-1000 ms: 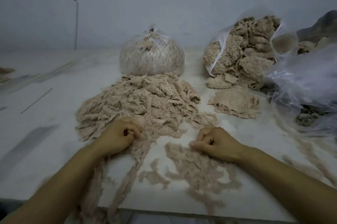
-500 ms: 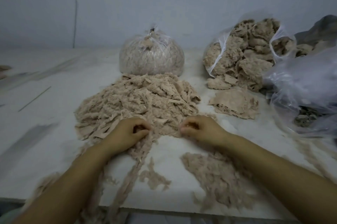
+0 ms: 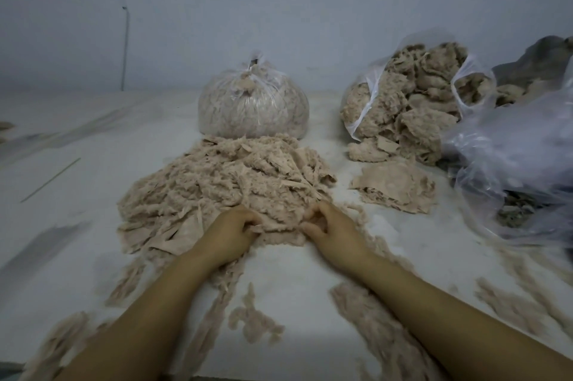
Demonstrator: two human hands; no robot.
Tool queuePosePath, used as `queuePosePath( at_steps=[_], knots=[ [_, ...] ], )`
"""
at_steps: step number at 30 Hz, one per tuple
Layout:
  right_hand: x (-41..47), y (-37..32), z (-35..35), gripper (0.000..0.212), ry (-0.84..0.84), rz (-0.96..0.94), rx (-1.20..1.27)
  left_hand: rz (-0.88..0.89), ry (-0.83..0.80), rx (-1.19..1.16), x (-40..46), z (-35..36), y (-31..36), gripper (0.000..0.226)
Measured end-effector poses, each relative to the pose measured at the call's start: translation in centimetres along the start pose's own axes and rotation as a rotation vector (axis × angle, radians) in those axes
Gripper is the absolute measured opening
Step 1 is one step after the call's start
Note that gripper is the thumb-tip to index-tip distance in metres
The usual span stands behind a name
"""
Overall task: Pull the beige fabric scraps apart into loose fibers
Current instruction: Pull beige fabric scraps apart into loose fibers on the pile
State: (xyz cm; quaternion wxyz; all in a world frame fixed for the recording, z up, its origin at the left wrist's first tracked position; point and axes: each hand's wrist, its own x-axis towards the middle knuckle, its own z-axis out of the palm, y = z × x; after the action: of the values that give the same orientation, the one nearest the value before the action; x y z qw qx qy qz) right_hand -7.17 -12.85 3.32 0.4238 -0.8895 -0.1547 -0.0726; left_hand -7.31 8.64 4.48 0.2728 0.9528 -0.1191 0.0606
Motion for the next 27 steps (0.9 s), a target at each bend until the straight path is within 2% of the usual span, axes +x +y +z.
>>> queuePosePath(
  at_steps=[2,3,6,9,13,14,16,18,19,20,21,23,27],
  knots=[
    [0.8,-0.7,0.7,0.033,-0.066,-0.005,-0.051,0.029,-0.011,-0.042,0.0,0.2,1.0,0.009],
    [1.1,-1.0,1.0,0.034,-0.077,-0.025,-0.056,0.05,-0.011,-0.065,0.0,0.3,1.4,0.01],
    [1.2,-1.8,1.5,0.008,-0.036,-0.078,0.03,0.106,0.028,-0.061,-0.3,0.4,1.2,0.017],
    [0.1,-1.0,0.6,0.021,-0.007,0.003,0.282,0.074,0.017,0.106,0.0,0.5,-0.2,0.023],
    [-1.3,0.2,-1.8,0.027,0.104,0.153,0.586,-0.086,0.105,0.033,0.9,0.2,-0.6,0.026],
    [-1.3,0.3,-2.2,0.029,0.106,0.181,0.622,-0.081,0.121,0.037,1.0,0.3,-0.3,0.025],
    [-1.3,0.2,-2.6,0.028,0.097,0.193,0.627,0.05,0.136,0.048,1.2,0.9,1.1,0.028],
    [-1.1,-0.3,-2.6,0.021,0.069,0.165,0.632,0.166,0.028,-0.039,1.4,1.5,3.1,0.041],
    [-1.0,-0.5,-2.6,0.02,0.06,0.155,0.639,0.187,-0.035,-0.112,1.5,1.8,4.1,0.038],
    [-0.8,-0.7,-2.6,0.021,0.065,0.155,0.645,0.192,-0.069,-0.208,1.6,2.2,5.0,0.02],
    [-0.7,-0.7,-2.8,0.023,0.087,0.16,0.649,0.177,-0.064,-0.318,1.8,2.3,5.5,0.016],
    [-0.5,-0.6,-3.3,0.028,0.139,0.191,0.675,0.093,0.061,-0.48,2.5,2.8,5.2,0.037],
    [-0.5,-0.7,-4.2,0.034,0.13,0.26,0.772,0.02,0.161,-0.596,3.0,3.4,4.5,0.035]
  ],
)
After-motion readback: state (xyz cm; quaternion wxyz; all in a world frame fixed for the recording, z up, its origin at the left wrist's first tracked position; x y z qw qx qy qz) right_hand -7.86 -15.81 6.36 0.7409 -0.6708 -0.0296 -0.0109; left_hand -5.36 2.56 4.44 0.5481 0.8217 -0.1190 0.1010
